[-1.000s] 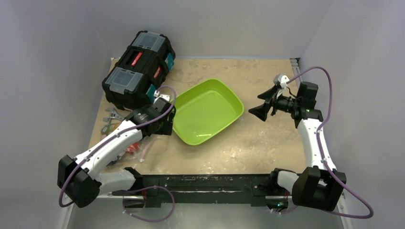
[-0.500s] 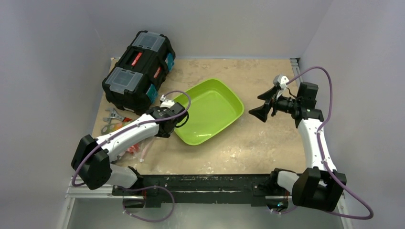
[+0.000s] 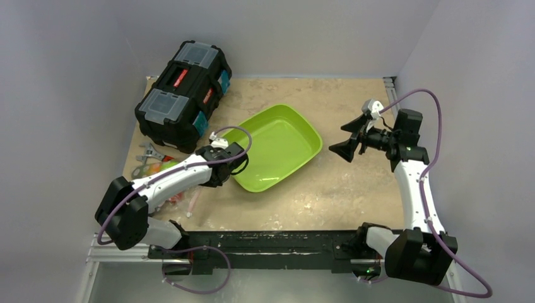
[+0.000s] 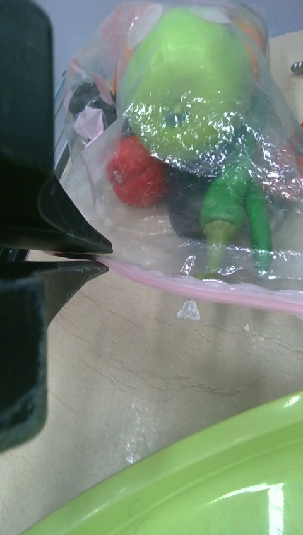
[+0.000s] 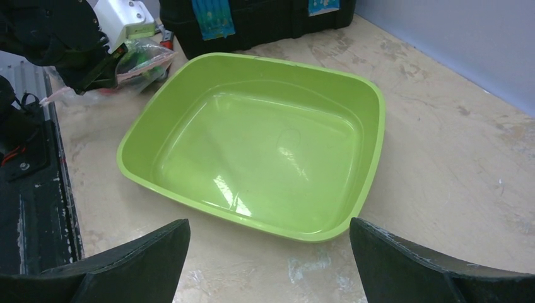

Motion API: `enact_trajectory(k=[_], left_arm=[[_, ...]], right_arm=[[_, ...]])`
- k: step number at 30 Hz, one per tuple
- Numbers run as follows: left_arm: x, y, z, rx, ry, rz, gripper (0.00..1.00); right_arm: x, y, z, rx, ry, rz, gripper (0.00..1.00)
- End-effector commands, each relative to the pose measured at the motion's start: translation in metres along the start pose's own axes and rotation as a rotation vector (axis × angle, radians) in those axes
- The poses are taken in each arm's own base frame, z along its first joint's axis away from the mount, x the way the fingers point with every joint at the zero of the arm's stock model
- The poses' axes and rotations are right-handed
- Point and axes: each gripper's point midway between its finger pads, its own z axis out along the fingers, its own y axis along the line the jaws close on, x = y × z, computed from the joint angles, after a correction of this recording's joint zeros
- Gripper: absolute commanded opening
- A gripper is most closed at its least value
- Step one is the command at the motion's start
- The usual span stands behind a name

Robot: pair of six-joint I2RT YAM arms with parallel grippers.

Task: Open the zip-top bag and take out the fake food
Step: Pick up the zipper food storage bag at the corner of the board.

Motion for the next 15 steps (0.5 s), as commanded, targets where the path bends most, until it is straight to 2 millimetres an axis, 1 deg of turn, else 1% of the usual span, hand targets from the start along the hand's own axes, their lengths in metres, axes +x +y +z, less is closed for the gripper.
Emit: enact_trajectory(k=[1, 2, 5, 9, 15], left_arm=[[-0.001, 0.012, -0.003, -0.036, -0.029, -0.021, 0.02], [-0.001, 0.012, -0.004, -0.030, -0.031, -0.023, 0.00], [-0.004, 0.018, -0.012, -0.005, -0.057, -0.047, 0.00], [-0.015, 0.030, -0.033, 0.050, -0.118, -0.083, 0.00], [-0.033, 0.050, -0.063, 0.084, -0.187, -0.094, 0.00]], right_arm=[[-0.023, 0.008, -0.004, -0.020, -0.047, -0.064, 0.99], [-0.023, 0.008, -0.004, -0.020, -0.047, -0.063, 0.99], [-0.023, 0.007, -0.004, -0.018, -0.047, -0.064, 0.99], [-0.021, 0.006, -0.004, -0.016, -0.044, -0.059, 0.99], [-0.018, 0.003, -0.002, -0.015, -0.038, -0.049, 0.99]])
